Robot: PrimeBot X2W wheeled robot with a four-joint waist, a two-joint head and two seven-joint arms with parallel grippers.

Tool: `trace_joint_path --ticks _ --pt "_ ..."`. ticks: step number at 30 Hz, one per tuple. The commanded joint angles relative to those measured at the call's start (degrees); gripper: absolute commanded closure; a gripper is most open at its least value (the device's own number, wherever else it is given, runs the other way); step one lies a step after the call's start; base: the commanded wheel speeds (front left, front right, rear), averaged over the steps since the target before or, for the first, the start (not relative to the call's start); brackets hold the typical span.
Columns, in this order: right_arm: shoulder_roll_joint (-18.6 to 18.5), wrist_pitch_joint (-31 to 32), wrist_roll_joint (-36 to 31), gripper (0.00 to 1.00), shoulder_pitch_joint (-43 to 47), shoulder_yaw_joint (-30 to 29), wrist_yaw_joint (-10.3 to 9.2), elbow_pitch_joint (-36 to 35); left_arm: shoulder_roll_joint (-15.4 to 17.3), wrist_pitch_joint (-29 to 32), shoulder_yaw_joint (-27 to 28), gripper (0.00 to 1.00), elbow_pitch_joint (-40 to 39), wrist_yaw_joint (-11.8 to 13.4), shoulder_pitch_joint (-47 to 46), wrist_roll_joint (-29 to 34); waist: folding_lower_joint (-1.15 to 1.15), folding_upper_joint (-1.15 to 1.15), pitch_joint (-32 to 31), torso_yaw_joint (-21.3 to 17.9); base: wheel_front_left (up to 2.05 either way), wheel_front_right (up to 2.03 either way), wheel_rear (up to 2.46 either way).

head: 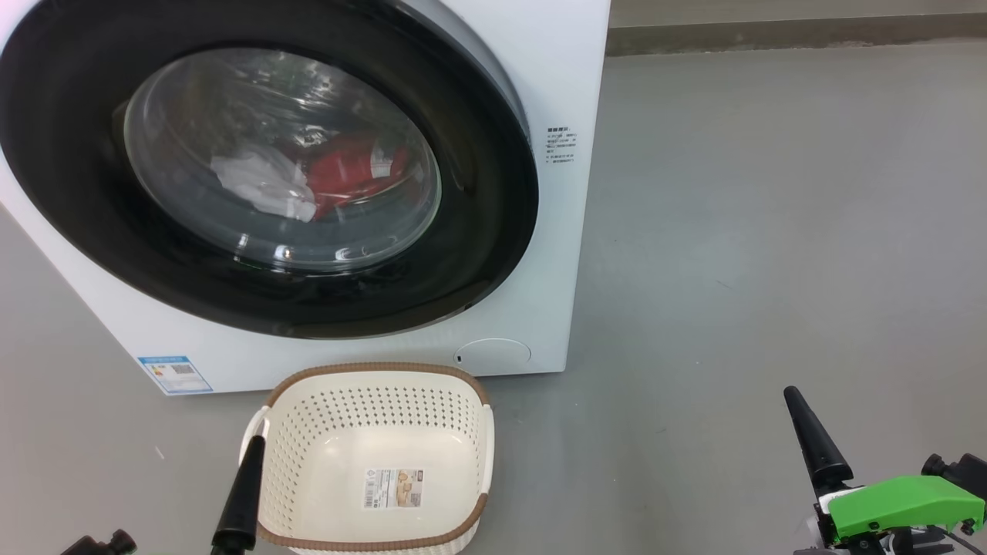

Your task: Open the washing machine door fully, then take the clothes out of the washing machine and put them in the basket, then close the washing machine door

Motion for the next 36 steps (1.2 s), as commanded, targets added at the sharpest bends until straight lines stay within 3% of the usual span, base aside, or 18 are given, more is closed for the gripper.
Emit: trace_joint_path --ticks 1,36 --pt "-1.13 -0.67 -2.29 0.0 -1.23 0.59 0.02 -1.6 0.71 -0.76 0.36 0.0 -2.23 0.16 -0.32 2.76 -0.01 0.0 0.04 0.02 0.0 0.0 0.0" --pt "-3.81 -6.41 -25.6 0.0 -1.33 6.44 0.02 -2.61 1.1 -6.54 -1.8 0.0 -6.57 3.19 1.17 29.9 -0.01 0.0 0.44 0.22 0.0 0.0 0.0"
